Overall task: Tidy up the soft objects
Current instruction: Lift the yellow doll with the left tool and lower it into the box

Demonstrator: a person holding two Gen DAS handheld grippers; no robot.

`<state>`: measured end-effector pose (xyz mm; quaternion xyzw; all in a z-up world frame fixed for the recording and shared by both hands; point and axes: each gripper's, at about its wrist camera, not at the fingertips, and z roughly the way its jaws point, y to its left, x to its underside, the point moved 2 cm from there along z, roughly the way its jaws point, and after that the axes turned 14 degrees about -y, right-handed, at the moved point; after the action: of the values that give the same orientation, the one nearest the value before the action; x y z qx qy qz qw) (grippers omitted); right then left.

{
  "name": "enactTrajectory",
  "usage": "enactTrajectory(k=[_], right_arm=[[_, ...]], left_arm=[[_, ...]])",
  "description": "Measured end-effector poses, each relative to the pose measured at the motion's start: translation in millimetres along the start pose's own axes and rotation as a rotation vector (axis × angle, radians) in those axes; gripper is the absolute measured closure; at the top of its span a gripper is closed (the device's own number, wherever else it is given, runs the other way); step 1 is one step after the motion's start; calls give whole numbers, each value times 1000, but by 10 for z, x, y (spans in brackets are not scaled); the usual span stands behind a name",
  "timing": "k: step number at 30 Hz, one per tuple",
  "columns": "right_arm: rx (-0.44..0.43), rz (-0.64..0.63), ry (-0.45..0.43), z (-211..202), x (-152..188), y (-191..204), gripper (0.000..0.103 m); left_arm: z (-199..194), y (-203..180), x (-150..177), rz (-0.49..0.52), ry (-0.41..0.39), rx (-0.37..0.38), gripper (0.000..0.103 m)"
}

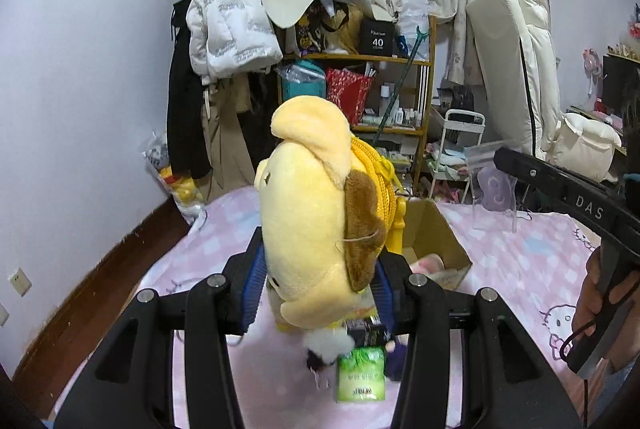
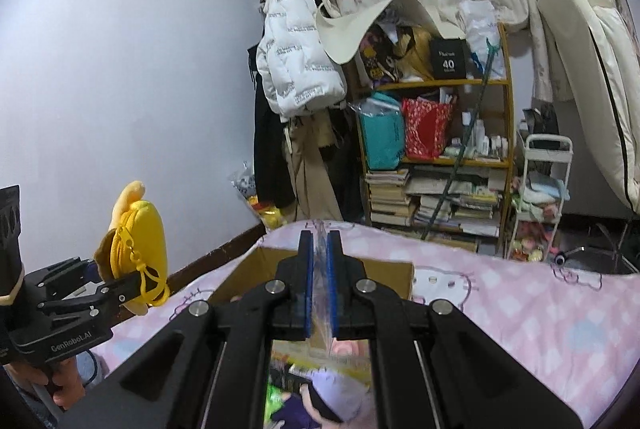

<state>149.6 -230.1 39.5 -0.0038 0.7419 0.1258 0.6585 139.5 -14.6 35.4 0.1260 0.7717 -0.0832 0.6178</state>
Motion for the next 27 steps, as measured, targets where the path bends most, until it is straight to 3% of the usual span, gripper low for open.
enactTrajectory(k=[10, 17, 27], right_arm=[[-46, -36, -39, 229, -130, 110, 96], [-55, -10, -17, 291, 39, 45, 96], [-29, 24, 19, 370, 276, -179, 96]], left_arm=[[252, -35, -203, 26, -53, 4, 57], [428, -16, -37, -60, -41, 41, 57], [616, -131, 144, 15, -13, 54, 57]])
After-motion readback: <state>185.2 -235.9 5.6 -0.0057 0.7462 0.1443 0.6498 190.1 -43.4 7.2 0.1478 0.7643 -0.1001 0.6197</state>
